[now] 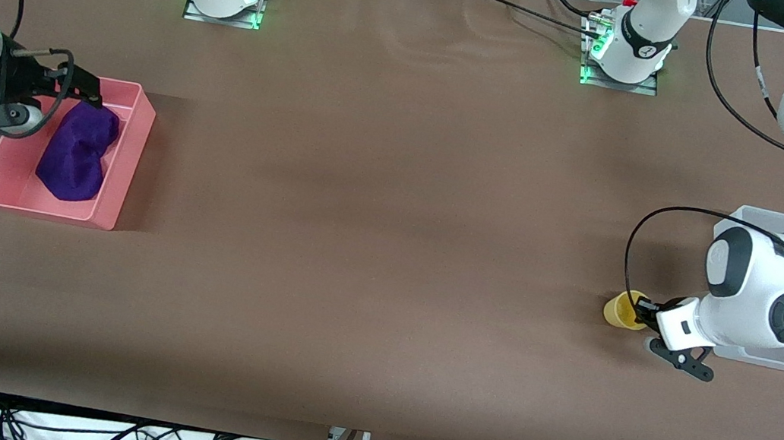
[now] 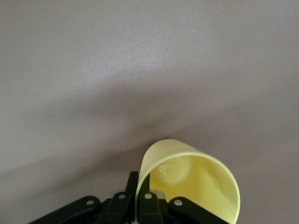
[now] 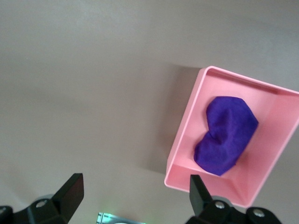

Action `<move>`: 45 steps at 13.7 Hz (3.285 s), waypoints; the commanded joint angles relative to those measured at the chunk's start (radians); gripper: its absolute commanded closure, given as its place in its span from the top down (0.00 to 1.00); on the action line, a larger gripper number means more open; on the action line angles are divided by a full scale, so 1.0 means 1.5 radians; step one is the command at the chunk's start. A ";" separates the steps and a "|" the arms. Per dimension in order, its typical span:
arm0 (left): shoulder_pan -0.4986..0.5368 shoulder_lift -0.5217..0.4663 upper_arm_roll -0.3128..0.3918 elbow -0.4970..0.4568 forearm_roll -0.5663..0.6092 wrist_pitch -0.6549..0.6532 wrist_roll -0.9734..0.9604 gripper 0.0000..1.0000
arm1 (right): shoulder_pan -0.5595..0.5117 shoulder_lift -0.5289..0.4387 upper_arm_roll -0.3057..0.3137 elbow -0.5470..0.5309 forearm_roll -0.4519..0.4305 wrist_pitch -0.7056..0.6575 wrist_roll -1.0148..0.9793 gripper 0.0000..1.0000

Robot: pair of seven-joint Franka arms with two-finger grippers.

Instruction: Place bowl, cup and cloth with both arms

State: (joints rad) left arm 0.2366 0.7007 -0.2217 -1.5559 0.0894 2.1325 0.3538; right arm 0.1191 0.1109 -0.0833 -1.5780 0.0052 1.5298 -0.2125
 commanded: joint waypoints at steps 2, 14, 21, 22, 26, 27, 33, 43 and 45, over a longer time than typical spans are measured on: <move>0.006 -0.096 0.007 0.043 0.002 -0.173 0.013 0.00 | -0.008 -0.006 0.000 0.083 -0.022 -0.027 0.006 1.00; 0.243 -0.132 0.011 -0.011 0.151 -0.214 0.418 1.00 | -0.012 0.004 -0.002 0.100 -0.019 -0.075 0.048 1.00; 0.237 -0.231 -0.110 0.024 0.140 -0.293 0.370 1.00 | -0.012 0.008 -0.002 0.108 -0.019 -0.071 0.046 1.00; 0.237 -0.231 -0.147 0.045 0.140 -0.326 0.307 1.00 | -0.012 0.008 -0.001 0.108 -0.018 -0.070 0.046 1.00; 0.238 -0.239 -0.292 0.080 0.140 -0.373 0.079 1.00 | -0.011 0.009 -0.001 0.108 -0.018 -0.069 0.047 1.00; 0.238 -0.242 -0.317 0.079 0.136 -0.374 0.024 1.00 | -0.011 0.009 -0.001 0.108 -0.017 -0.068 0.047 1.00; 0.244 -0.261 -0.356 0.080 0.042 -0.386 -0.101 1.00 | -0.010 0.008 0.000 0.108 -0.017 -0.067 0.048 1.00; -0.181 -0.473 0.131 -0.127 -0.076 -0.224 -0.188 1.00 | -0.011 0.009 0.000 0.108 -0.018 -0.066 0.047 1.00; -0.201 -0.492 0.135 -0.151 -0.049 -0.224 -0.218 1.00 | -0.012 0.009 -0.001 0.108 -0.018 -0.065 0.047 1.00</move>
State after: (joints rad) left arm -0.0155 0.0489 -0.0433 -1.6840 -0.0227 1.7618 0.0775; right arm 0.1091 0.1150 -0.0874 -1.4400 -0.0341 1.4373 -0.1536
